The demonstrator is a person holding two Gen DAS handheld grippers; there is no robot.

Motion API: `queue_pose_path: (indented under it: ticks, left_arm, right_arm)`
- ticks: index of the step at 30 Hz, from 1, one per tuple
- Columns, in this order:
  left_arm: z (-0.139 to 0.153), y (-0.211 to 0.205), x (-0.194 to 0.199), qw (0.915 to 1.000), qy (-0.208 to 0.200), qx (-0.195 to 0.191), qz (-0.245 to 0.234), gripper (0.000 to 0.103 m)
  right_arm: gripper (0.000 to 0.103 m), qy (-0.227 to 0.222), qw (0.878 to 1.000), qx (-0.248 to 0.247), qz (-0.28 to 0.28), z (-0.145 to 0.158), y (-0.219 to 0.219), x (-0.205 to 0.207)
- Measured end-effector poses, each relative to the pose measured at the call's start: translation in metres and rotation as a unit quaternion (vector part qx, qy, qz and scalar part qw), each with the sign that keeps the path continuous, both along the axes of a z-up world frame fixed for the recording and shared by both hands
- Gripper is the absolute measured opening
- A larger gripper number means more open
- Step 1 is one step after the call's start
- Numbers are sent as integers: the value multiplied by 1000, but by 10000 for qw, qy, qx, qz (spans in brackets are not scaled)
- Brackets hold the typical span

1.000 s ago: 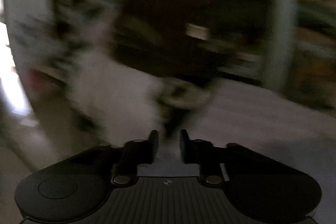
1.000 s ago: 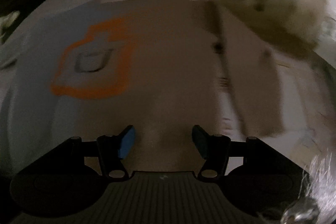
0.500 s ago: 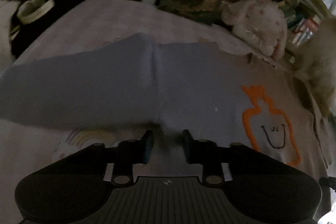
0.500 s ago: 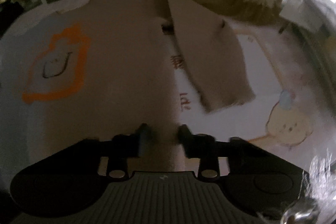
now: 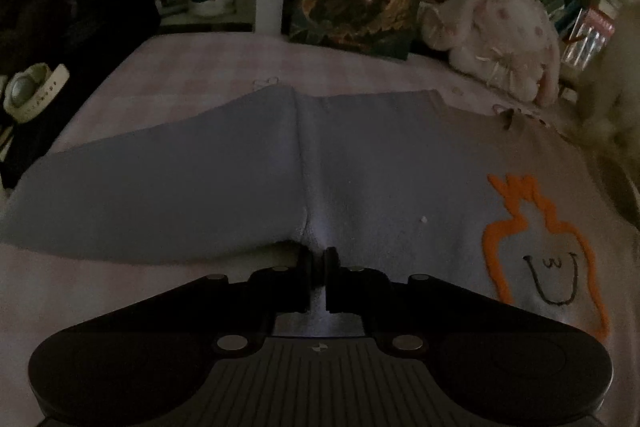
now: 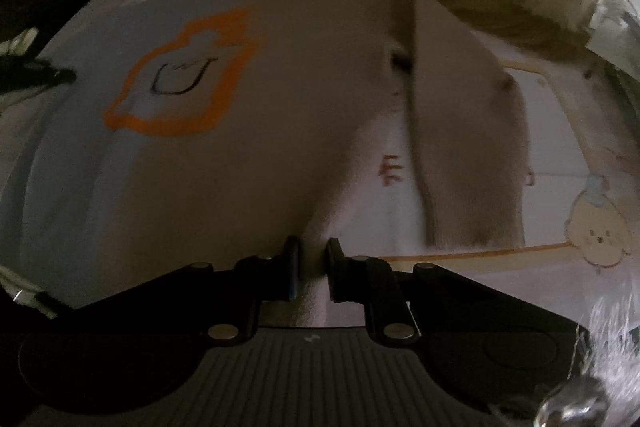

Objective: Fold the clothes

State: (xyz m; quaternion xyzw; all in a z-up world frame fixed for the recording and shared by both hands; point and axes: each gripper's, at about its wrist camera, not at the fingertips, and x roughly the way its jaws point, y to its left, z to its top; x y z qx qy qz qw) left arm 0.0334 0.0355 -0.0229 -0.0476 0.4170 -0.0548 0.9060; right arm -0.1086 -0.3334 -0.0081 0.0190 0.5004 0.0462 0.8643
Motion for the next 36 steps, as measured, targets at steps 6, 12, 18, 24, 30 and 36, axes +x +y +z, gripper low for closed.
queue_pose_path:
  ticks: [6, 12, 18, 24, 30, 36]
  left_arm:
    - [6, -5, -9, 9999, -105, 122, 43, 12]
    - [11, -20, -42, 9989, -312, 199, -290, 13]
    - [0, -31, -50, 9993, -142, 277, -199, 13]
    - [0, -35, -50, 9992, -126, 360, -133, 14]
    - [2, -35, -51, 9993, -80, 358, -37, 15]
    - [3, -25, -58, 9999, 20, 135, 55, 16]
  right_arm:
    - [38, -520, 9969, -580, 101, 18, -13, 0]
    - [37, -348, 9929, -1125, 167, 5, -39, 17]
    - [18, -70, 9975, -695, 69, -7, -60, 29]
    - [5, -1198, 9680, -1740, -1357, 34, -112, 40]
    - [29, -1642, 9438, -2042, -2014, 63, -150, 54]
    - [40, -1117, 9837, -990, -1001, 35, -109, 45]
